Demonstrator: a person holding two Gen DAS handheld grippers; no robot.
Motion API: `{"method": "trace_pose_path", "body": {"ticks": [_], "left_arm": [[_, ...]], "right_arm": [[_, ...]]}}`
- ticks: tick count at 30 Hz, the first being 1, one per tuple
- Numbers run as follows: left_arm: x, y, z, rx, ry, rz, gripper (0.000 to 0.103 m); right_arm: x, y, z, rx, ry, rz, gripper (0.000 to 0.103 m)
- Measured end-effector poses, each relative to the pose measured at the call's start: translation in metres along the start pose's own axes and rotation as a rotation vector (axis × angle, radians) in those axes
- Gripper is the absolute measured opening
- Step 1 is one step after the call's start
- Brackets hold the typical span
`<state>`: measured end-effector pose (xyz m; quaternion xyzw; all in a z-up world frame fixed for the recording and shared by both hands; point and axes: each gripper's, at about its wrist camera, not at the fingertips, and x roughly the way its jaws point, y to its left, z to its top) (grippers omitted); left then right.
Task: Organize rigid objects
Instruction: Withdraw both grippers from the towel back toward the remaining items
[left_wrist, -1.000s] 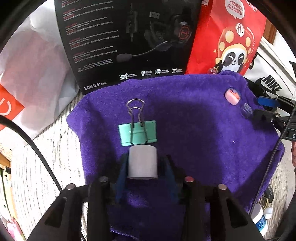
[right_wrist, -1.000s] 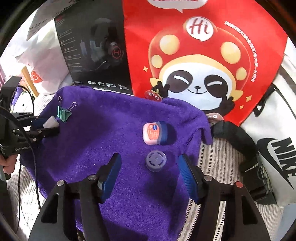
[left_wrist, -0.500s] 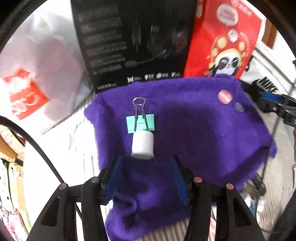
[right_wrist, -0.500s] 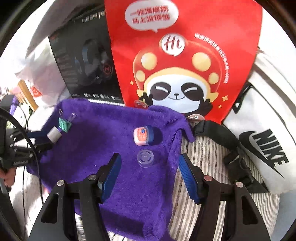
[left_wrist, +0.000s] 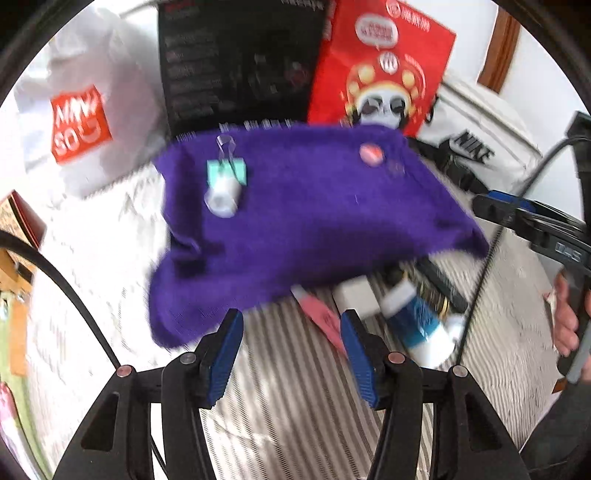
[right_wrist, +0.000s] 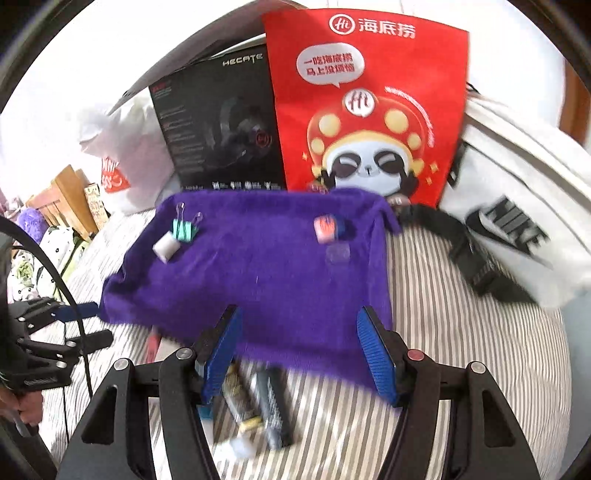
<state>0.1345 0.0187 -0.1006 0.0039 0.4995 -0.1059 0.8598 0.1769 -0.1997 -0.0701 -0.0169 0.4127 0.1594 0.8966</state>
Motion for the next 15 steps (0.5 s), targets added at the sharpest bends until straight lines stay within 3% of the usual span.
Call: {"method": "trace_pose_path", "body": {"ticks": [7, 15], "left_arm": [[0.026, -0.014, -0.012, 0.003, 0.075, -0.003, 0.053], [0.037, -0.031, -0.012, 0.014, 0.091, 0.017, 0.054]], "right_arm": [[-0.025, 0.000, -0.049, 0.025, 0.016, -0.051, 0.064], [-0.036, -0.014, -0.065, 0.081, 0.006, -0.038, 0.064]]}}
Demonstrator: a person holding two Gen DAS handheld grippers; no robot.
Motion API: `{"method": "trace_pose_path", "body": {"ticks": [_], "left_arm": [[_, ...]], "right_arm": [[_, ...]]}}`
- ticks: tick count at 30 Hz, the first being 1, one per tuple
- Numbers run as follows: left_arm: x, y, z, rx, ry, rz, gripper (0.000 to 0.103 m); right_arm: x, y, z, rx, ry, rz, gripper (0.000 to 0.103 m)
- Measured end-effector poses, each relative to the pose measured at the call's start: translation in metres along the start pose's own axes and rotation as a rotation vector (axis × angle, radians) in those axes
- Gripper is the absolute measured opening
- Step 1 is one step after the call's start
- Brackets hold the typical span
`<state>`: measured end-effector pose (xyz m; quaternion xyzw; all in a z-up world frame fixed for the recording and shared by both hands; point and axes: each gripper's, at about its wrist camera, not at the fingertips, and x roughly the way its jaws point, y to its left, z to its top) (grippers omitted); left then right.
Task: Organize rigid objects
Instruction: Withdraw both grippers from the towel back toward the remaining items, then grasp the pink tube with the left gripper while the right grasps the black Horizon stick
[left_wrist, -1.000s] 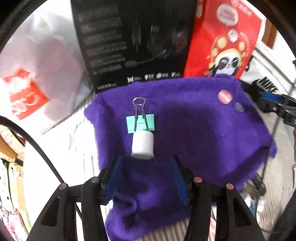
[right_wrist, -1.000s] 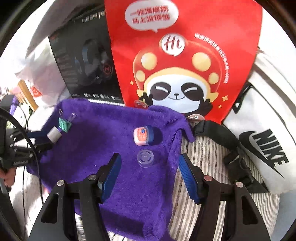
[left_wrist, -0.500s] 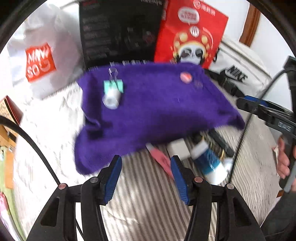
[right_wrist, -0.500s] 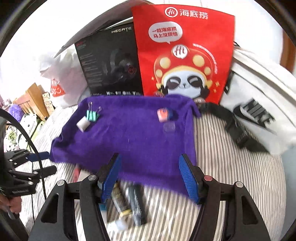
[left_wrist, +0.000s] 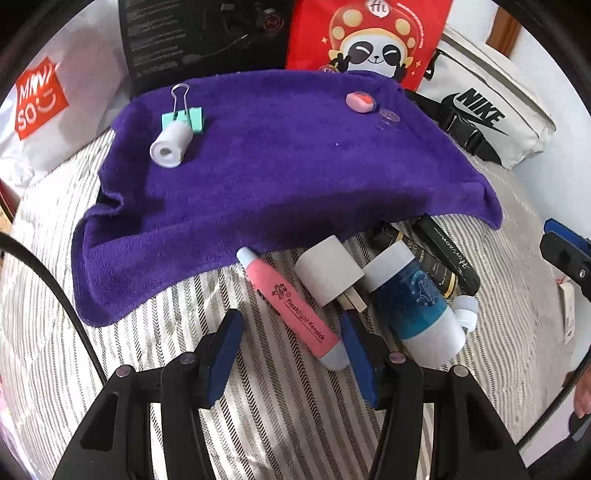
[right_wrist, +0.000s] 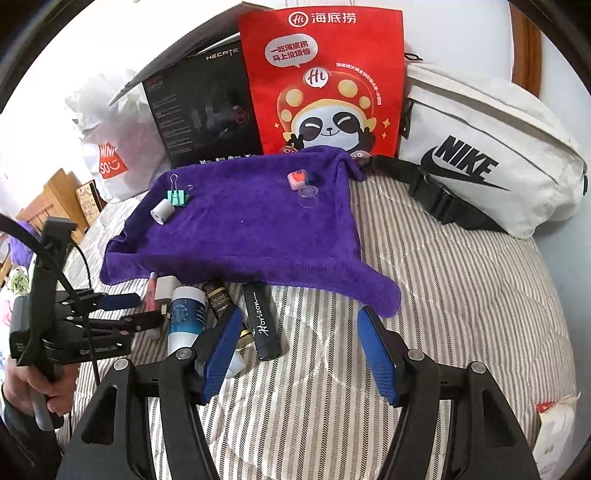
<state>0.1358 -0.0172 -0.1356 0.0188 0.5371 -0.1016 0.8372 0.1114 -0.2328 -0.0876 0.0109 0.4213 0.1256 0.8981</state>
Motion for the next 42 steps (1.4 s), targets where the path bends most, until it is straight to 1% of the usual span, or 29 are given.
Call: {"method": "trace_pose_path", "body": {"ticks": [4, 8, 10, 14, 16, 17, 19, 22, 25, 27, 29, 33, 36, 38, 40, 42], "left_arm": [[-0.004, 0.005, -0.004, 0.005, 0.002, 0.029, 0.056], [-0.011, 0.022, -0.015, -0.006, 0.002, 0.067, 0.056], [-0.014, 0.026, -0.015, -0.014, -0.005, 0.075, 0.055], [-0.011, 0.020, -0.009, 0.012, -0.027, 0.068, 0.052], [-0.006, 0.016, -0.006, 0.017, -0.024, 0.076, 0.041], [-0.005, 0.014, -0.004, 0.020, -0.033, 0.085, 0.039], [-0.004, 0.011, -0.003, 0.024, -0.047, 0.073, 0.018], [-0.006, 0.010, -0.006, 0.030, -0.050, 0.077, 0.017], [-0.007, 0.007, -0.008, 0.055, -0.048, 0.098, 0.018], [-0.006, 0.007, -0.006, 0.047, -0.043, 0.100, 0.018], [-0.006, 0.008, -0.005, 0.033, -0.057, 0.093, 0.018], [-0.007, 0.010, -0.008, 0.042, -0.066, 0.082, 0.017], [-0.011, 0.013, -0.014, 0.053, -0.058, 0.101, 0.017], [-0.015, 0.017, -0.019, 0.054, -0.054, 0.113, 0.017], [-0.018, 0.023, -0.024, 0.050, -0.051, 0.121, 0.017], [-0.021, 0.030, -0.030, 0.036, -0.050, 0.118, 0.017]], "right_arm": [[0.007, -0.001, -0.002, 0.001, 0.011, 0.012, 0.064], [0.014, -0.004, -0.005, -0.005, 0.025, 0.017, 0.064], [0.016, -0.007, -0.008, 0.000, 0.032, 0.022, 0.064], [0.023, -0.011, -0.008, 0.013, 0.043, 0.022, 0.064], [0.025, -0.012, -0.009, 0.017, 0.048, 0.025, 0.064], [0.025, -0.013, -0.009, 0.016, 0.049, 0.026, 0.064], [0.026, -0.014, -0.010, 0.015, 0.052, 0.023, 0.064], [0.027, -0.018, -0.011, 0.019, 0.058, 0.018, 0.064], [0.029, -0.022, -0.012, 0.028, 0.066, 0.016, 0.064], [0.032, -0.024, -0.013, 0.031, 0.070, 0.022, 0.064], [0.036, -0.023, -0.014, 0.029, 0.080, 0.028, 0.064], [0.041, -0.014, -0.015, 0.003, 0.081, 0.052, 0.064], [0.047, -0.002, -0.015, -0.031, 0.067, 0.078, 0.064], [0.053, 0.006, -0.014, -0.064, 0.060, 0.077, 0.060], [0.058, 0.015, -0.012, -0.100, 0.051, 0.080, 0.051], [0.064, 0.021, -0.010, -0.122, 0.058, 0.084, 0.048]]}}
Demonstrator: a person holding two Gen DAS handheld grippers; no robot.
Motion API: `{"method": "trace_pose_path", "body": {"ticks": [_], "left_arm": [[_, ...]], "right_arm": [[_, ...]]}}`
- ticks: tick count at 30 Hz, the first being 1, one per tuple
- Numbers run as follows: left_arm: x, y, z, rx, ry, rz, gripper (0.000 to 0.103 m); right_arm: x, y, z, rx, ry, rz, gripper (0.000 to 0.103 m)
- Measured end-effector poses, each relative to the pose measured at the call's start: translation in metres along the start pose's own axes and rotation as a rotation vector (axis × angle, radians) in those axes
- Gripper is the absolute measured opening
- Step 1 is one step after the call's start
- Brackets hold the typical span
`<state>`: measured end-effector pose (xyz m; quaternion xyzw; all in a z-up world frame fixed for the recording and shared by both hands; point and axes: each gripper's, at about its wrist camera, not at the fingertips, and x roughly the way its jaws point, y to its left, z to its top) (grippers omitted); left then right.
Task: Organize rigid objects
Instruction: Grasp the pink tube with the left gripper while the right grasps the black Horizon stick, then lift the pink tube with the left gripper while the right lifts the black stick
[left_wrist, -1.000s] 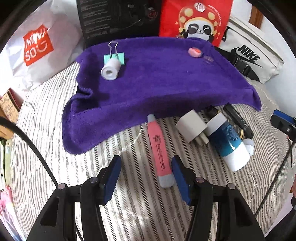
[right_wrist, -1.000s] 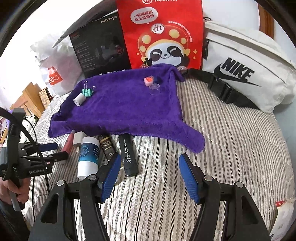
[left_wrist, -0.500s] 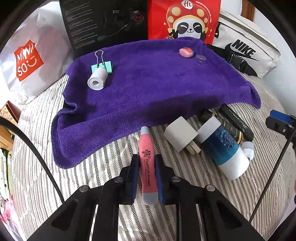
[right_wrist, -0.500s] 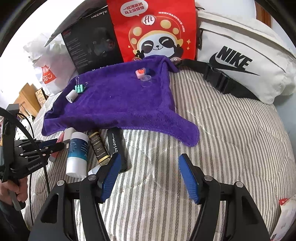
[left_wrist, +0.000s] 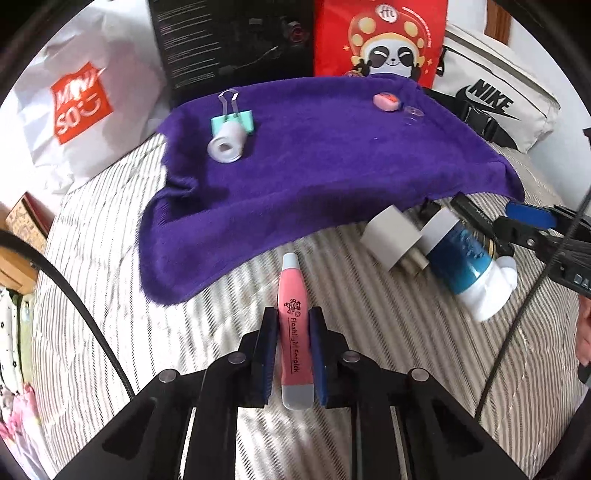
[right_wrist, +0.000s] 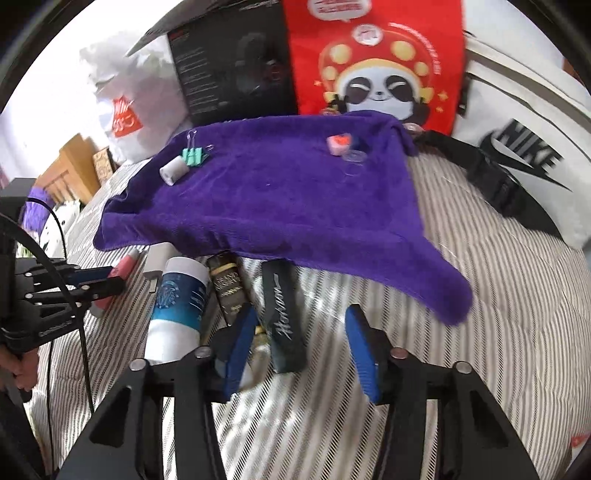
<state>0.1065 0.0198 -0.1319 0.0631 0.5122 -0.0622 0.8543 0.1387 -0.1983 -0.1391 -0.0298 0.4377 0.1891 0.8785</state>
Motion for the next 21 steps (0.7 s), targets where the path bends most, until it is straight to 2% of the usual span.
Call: {"method": "trace_pose_path", "body": {"ticks": [2, 4, 5, 9, 14, 21], "left_arm": [[-0.002, 0.004, -0.004, -0.014, -0.002, -0.002, 0.017], [-0.002, 0.004, -0.007, -0.011, -0.012, -0.003, 0.017], [-0.003, 0.004, -0.008, -0.014, -0.016, -0.003, 0.017], [-0.002, 0.006, -0.007, -0.025, -0.014, -0.013, 0.017], [-0.003, 0.007, -0.011, -0.025, -0.034, -0.021, 0.017], [-0.007, 0.013, -0.019, -0.039, -0.062, -0.033, 0.018]], "right_arm": [[0.006, 0.004, 0.002, -0.020, 0.011, -0.002, 0.042], [0.011, 0.007, 0.003, -0.032, 0.016, -0.002, 0.030], [0.014, 0.007, 0.003, -0.034, 0.021, -0.007, 0.027], [0.020, 0.008, 0.004, -0.030, 0.036, 0.001, 0.027], [0.025, 0.020, 0.003, -0.115, 0.044, -0.049, 0.024], [0.012, 0.002, -0.009, -0.076, 0.062, -0.085, 0.022]]}}
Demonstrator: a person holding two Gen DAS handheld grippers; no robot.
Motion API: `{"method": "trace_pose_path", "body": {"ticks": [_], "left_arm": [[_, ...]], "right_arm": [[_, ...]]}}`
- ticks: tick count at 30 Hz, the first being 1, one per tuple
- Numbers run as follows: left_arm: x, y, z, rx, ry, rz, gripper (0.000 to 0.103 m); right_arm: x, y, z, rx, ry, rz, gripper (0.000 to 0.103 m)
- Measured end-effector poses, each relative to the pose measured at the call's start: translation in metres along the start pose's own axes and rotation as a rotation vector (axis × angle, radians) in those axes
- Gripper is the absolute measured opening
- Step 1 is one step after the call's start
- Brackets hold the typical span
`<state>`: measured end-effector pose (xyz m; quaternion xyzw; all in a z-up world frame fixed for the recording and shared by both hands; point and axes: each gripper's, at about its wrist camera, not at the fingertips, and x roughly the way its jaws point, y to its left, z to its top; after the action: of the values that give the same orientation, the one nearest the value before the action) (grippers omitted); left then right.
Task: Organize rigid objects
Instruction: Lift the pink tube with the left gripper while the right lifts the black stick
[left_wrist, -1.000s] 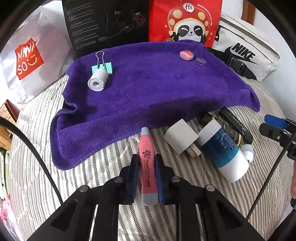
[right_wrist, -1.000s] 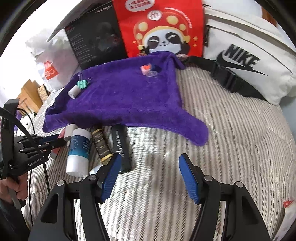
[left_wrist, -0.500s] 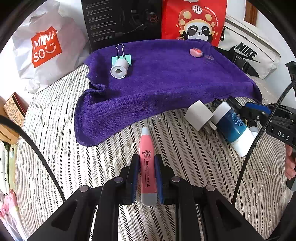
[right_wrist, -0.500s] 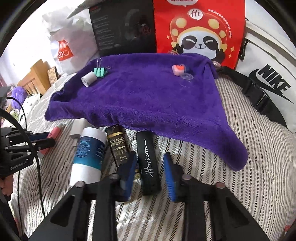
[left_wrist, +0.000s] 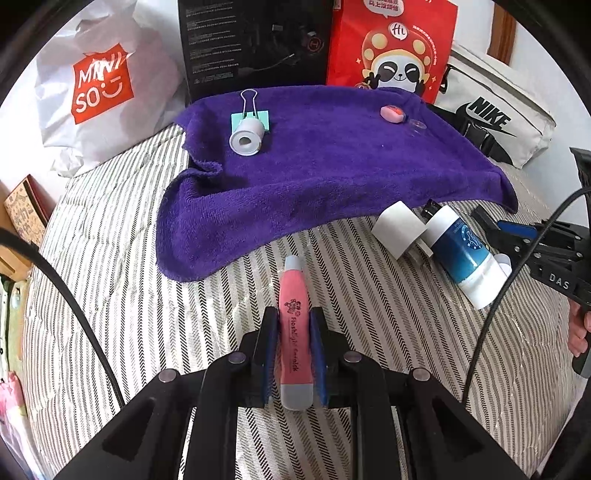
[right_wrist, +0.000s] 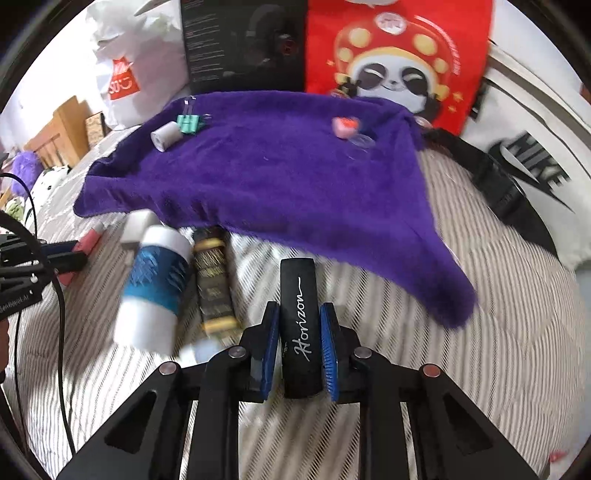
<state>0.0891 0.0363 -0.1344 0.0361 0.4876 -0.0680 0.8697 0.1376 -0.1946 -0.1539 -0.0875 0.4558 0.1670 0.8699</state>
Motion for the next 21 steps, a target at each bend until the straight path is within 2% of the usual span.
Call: {"method": "trace_pose_path", "body": {"ticks": [4, 11, 21], "left_arm": [[-0.001, -0.005, -0.003, 0.015, -0.029, 0.020, 0.018], [-0.003, -0.004, -0.009, 0.007, -0.080, 0.011, 0.017], [-0.004, -0.006, -0.017, 0.008, -0.133, 0.022, 0.018]], "right_arm": [[-0.003, -0.001, -0.007, 0.007, -0.036, 0.002, 0.023], [-0.002, 0.003, -0.015, 0.018, -0.111, -0.023, 0.024], [-0.002, 0.002, -0.014, 0.013, -0.114, -0.029, 0.024]]}}
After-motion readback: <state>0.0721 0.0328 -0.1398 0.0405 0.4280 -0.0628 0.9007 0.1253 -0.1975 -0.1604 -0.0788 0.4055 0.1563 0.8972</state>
